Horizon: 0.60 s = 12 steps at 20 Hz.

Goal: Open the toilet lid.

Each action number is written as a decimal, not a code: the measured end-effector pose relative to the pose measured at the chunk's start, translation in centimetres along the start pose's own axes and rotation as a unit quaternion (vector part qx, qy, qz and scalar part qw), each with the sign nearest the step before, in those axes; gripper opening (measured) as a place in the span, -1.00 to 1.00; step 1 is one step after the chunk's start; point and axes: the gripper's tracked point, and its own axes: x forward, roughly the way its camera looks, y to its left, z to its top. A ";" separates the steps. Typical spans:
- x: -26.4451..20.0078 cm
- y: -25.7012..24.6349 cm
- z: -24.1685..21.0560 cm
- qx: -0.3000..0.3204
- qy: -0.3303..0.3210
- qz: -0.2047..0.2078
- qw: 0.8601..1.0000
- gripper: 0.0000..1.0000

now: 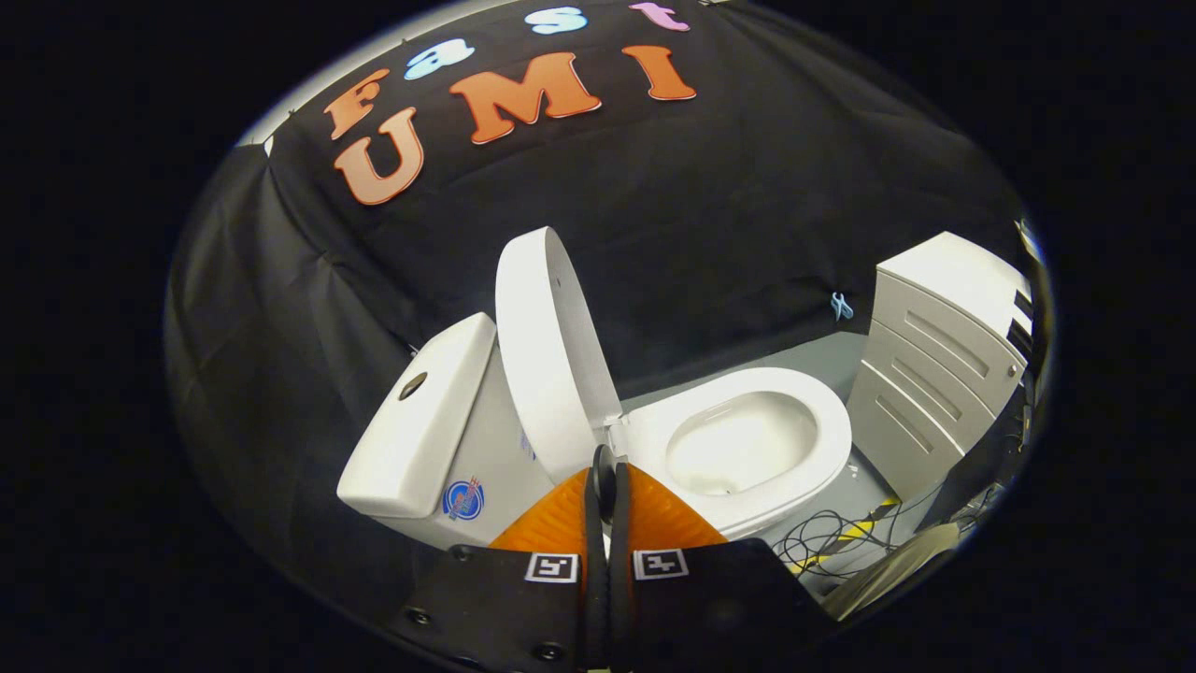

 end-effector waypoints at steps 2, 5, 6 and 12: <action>-0.1 1.3 -0.5 -0.019 0.000 0.003 1.000 -0.84; 0.1 3.3 -1.2 -0.034 0.002 0.013 0.999 -0.84; 0.1 4.0 -1.5 -0.042 0.003 0.016 0.999 -0.84; 0.5 7.6 -3.4 -0.082 0.011 0.032 0.996 -0.84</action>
